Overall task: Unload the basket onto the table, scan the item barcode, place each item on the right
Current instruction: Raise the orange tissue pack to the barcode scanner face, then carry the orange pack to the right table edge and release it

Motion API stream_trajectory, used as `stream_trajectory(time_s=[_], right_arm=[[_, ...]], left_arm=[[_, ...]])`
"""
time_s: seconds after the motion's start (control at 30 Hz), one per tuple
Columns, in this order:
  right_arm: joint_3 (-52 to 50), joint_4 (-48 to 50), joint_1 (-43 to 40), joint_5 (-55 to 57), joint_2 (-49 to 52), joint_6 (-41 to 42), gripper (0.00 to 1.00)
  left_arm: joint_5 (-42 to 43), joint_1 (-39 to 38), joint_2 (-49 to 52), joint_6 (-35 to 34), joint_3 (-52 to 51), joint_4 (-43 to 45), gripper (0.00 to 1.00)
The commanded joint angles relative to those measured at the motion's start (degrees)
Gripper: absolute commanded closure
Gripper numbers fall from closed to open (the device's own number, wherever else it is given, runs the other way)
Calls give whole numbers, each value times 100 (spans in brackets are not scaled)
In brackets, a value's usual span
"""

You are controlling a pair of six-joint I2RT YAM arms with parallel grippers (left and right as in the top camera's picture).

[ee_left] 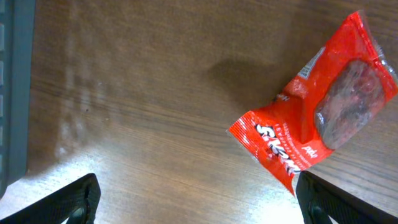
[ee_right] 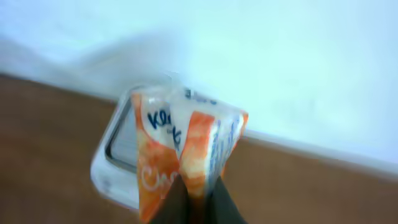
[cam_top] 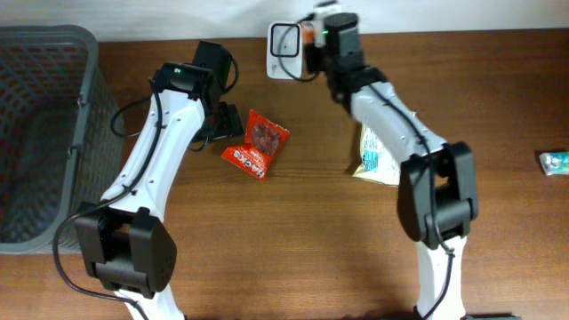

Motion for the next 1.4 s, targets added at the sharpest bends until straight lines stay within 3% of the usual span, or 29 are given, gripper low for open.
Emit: stream_trajectory(time_s=[0.0,0.07,0.13,0.3,0.43,0.57,0.63,0.7,0.8,0.83,0.9,1.03,1.1,1.23,1.37], right_arm=[[44,1185,271,800,428,-2059,96],[44,1847,249,796,833,-2382,96],[44,1884,260,669,1086,-3150,96],[44,2304,260,654,1102,-3344,96],[44,3272,269,579,1102,-4857,96],[44,2232,264,-721,1156,-4907,96],[44,2267,258,-680,1169,-4905,96],[44,2830,260,247,1167,-4454,96],[44,3383,129,1847,881,-2903,96],[44,3303,4,2455,758,-2031,96],[44,1926,-457,3080,387,-903,96],[44,-1027,-1786,3005,-17,931,96],[44,-2159,-2581,2378,-20,1084,96],[44,-3327,-4094,120,-17,1084,96],[42,-3722,-5342,170,52,1305,96]], left_arm=[[17,31,9,68,-11,7,1],[17,31,9,68,-11,7,1],[17,31,9,68,-11,7,1],[17,31,9,68,-11,7,1],[17,31,9,68,-11,7,1],[17,31,9,68,-11,7,1],[17,31,9,70,-11,7,1],[17,31,9,68,-11,7,1],[17,31,9,68,-11,7,1],[17,31,9,68,-11,7,1],[17,31,9,68,-11,7,1],[17,31,9,68,-11,7,1],[17,31,9,70,-11,7,1],[17,31,9,68,-11,7,1],[17,31,9,68,-11,7,1]])
